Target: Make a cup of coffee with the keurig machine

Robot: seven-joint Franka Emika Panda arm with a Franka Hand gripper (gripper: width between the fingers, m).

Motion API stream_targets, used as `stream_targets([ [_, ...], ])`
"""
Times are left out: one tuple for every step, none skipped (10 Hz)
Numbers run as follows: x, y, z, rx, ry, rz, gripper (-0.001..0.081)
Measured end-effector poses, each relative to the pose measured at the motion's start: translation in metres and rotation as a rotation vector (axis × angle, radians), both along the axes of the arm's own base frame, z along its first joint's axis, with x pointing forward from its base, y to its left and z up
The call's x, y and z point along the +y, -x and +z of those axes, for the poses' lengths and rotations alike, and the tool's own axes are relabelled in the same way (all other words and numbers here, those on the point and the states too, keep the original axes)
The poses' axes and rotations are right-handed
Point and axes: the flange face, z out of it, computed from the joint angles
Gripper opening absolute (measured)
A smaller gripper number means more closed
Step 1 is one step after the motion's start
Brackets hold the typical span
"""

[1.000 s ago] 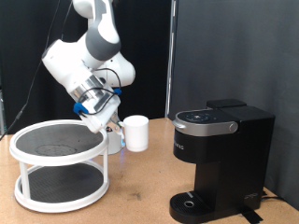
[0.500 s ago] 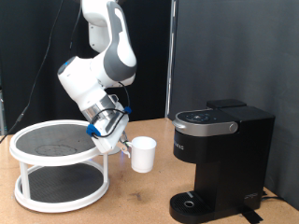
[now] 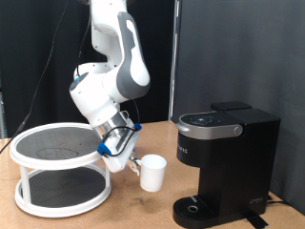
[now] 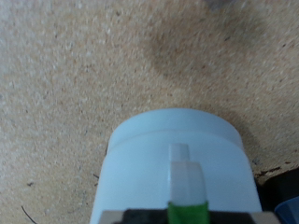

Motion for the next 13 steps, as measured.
stream_targets([
  [0.007, -0.005, -0.003, -0.016, -0.003, 0.008, 0.0078],
  [0.015, -0.009, -0.006, -0.029, -0.004, 0.016, 0.0078],
  [0.023, -0.012, -0.009, -0.037, 0.0, 0.023, 0.0078],
  [0.033, -0.015, -0.012, -0.04, 0.001, 0.029, 0.0078],
  [0.042, -0.018, -0.014, -0.044, 0.001, 0.032, 0.0078],
  [0.051, -0.021, -0.015, -0.054, 0.001, 0.033, 0.0078],
  [0.06, -0.024, -0.017, -0.063, 0.001, 0.036, 0.0078],
  [0.066, -0.027, -0.019, -0.068, 0.004, 0.037, 0.0078],
  [0.072, -0.03, -0.021, -0.073, 0.006, 0.038, 0.0078],
  [0.076, -0.032, -0.025, -0.078, 0.01, 0.039, 0.0078],
  [0.079, -0.035, -0.029, -0.086, 0.018, 0.035, 0.0078],
  [0.081, -0.039, -0.032, -0.095, 0.025, 0.029, 0.0078],
  [0.083, -0.044, -0.037, -0.097, 0.028, 0.024, 0.0078],
])
